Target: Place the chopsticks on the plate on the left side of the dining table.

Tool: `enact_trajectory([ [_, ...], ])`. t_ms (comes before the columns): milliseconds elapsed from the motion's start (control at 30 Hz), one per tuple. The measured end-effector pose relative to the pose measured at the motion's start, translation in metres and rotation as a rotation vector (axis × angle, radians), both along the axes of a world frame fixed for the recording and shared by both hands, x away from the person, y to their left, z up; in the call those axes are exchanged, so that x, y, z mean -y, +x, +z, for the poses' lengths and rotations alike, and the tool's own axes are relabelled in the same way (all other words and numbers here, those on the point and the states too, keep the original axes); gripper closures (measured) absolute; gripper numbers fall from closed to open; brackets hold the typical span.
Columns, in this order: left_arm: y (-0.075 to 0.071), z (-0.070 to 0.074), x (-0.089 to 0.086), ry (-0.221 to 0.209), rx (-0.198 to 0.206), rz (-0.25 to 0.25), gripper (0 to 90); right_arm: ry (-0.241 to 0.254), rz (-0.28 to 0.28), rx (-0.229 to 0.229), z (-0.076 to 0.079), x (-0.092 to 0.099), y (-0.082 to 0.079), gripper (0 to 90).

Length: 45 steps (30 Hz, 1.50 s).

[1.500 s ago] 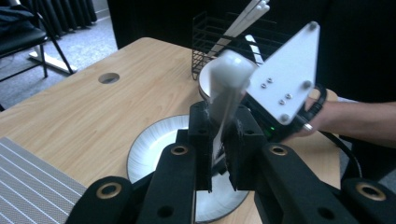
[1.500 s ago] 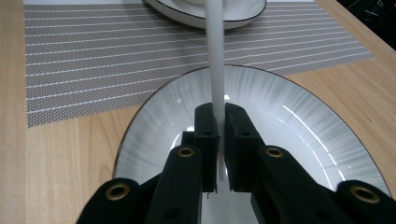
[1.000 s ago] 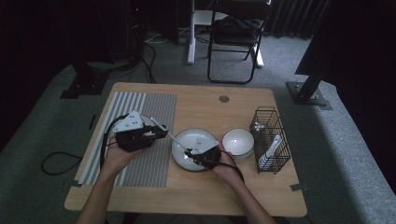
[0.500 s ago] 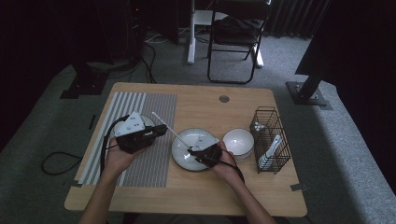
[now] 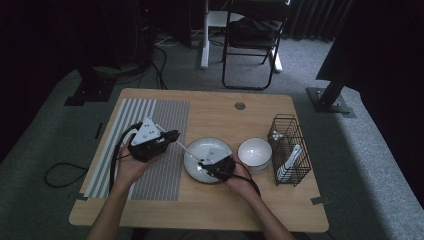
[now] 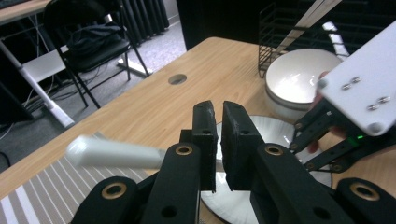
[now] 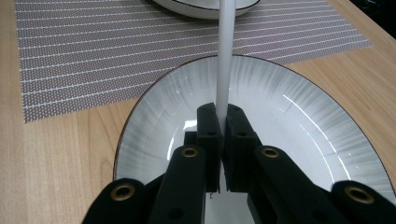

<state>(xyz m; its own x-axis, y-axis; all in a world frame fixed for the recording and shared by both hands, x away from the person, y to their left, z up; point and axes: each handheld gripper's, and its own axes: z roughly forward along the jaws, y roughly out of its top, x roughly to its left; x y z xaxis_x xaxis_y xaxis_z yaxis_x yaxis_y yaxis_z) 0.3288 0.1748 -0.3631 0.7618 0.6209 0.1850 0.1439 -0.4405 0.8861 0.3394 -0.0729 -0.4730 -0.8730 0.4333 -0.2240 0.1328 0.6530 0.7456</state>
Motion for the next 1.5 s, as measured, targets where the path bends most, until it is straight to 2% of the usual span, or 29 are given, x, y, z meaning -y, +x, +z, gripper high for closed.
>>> enact_trajectory([
  [233,0.008,-0.013,0.004,0.042,-0.016,0.036,84.1,-0.003,0.005,0.011,0.002,0.01,-0.008,86.8],
  [300,0.011,-0.017,0.003,0.048,-0.032,0.039,83.8,-0.004,0.006,0.017,0.003,0.013,-0.008,86.8],
  [400,0.017,-0.026,0.001,0.057,-0.075,0.053,82.8,0.007,0.009,0.015,0.004,0.016,-0.009,86.9],
  [567,0.026,-0.04,-0.005,0.047,-0.132,0.073,82.0,-0.002,0.006,0.008,0.004,0.019,-0.009,86.9],
  [700,0.026,-0.04,-0.009,0.018,-0.142,0.073,78.7,-0.016,0.004,-0.009,0.003,0.018,-0.007,86.9],
  [800,0.025,-0.035,-0.011,-0.007,-0.136,0.058,74.4,-0.044,0.009,-0.017,0.002,0.011,-0.004,86.8],
  [1033,0.027,-0.029,-0.015,-0.008,-0.127,0.06,70.7,-0.08,0.058,-0.028,0.003,-0.016,0.0,86.9],
  [1300,0.034,-0.021,-0.028,-0.013,-0.134,0.08,70.4,-0.129,0.122,-0.02,0.007,-0.052,0.01,86.9],
  [1500,0.035,-0.02,-0.034,-0.03,-0.138,0.091,70.5,-0.168,0.164,-0.014,0.009,-0.077,0.019,86.8],
])
